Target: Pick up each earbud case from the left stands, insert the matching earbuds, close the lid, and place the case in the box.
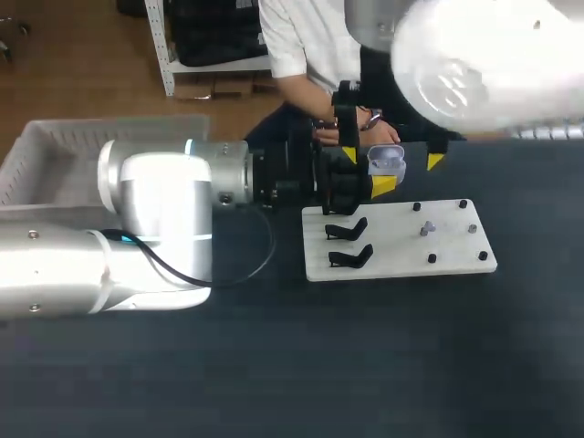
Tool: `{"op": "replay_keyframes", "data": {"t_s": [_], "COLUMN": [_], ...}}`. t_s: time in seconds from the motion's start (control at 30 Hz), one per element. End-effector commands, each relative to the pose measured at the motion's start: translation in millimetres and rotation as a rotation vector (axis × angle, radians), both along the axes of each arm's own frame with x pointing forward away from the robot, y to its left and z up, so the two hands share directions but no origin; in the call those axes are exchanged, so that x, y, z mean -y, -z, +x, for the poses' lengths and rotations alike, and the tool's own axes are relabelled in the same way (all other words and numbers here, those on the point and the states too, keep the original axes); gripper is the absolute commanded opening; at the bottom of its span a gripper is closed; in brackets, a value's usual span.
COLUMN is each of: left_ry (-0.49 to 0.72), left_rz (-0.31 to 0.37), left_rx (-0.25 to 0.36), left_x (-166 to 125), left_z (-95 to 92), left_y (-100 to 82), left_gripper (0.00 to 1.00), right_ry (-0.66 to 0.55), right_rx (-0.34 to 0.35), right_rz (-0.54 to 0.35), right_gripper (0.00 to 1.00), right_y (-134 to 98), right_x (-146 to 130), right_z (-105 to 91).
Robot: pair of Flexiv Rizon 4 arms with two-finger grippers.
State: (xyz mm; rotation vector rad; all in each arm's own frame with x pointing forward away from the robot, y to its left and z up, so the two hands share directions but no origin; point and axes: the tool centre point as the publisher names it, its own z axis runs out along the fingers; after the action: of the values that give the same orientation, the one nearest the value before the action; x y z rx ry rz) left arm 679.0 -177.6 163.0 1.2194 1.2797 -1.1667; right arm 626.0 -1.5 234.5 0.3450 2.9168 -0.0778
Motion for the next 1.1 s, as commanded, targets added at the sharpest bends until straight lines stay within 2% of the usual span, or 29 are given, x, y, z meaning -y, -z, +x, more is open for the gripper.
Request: {"op": "replay_keyframes", "data": {"t_s": [0.03, 0.23, 0.97, 1.0, 1.03, 1.1], "left_ry": [-0.006, -0.006, -0.006, -0.006, -0.006, -0.006], "left_rz": [-0.006, -0.006, -0.006, -0.006, -0.006, -0.006], "left_rx": [0.005, 0.005, 0.005, 0.005, 0.005, 0.005], "left_x": [0, 0, 0, 0, 0, 0], "left_z": [-1.4, -1.4, -1.4, -1.4, -1.4, -1.4], "left_y": [1.0, 1.0, 1.0, 1.0, 1.0, 1.0], "left_gripper": [0.00, 0.00, 0.00, 0.00, 0.00, 0.00], "right_ry": [-0.035, -0.047, -0.047, -0.007, -0.008, 0.014], "right_rx": [0.204, 0.214, 0.214, 0.189, 0.219, 0.240], "right_rz": [0.152, 0.184, 0.184, 0.222, 0.257, 0.234], "right_gripper": [1.00, 1.00, 1.00, 1.00, 1.00, 1.00], "right_y": [7, 11, 11, 16, 19, 24], "right_x": [27, 32, 32, 36, 40, 49], "right_z": [-39.2, -47.0, -47.0, -46.4, -46.6, -46.5]}}
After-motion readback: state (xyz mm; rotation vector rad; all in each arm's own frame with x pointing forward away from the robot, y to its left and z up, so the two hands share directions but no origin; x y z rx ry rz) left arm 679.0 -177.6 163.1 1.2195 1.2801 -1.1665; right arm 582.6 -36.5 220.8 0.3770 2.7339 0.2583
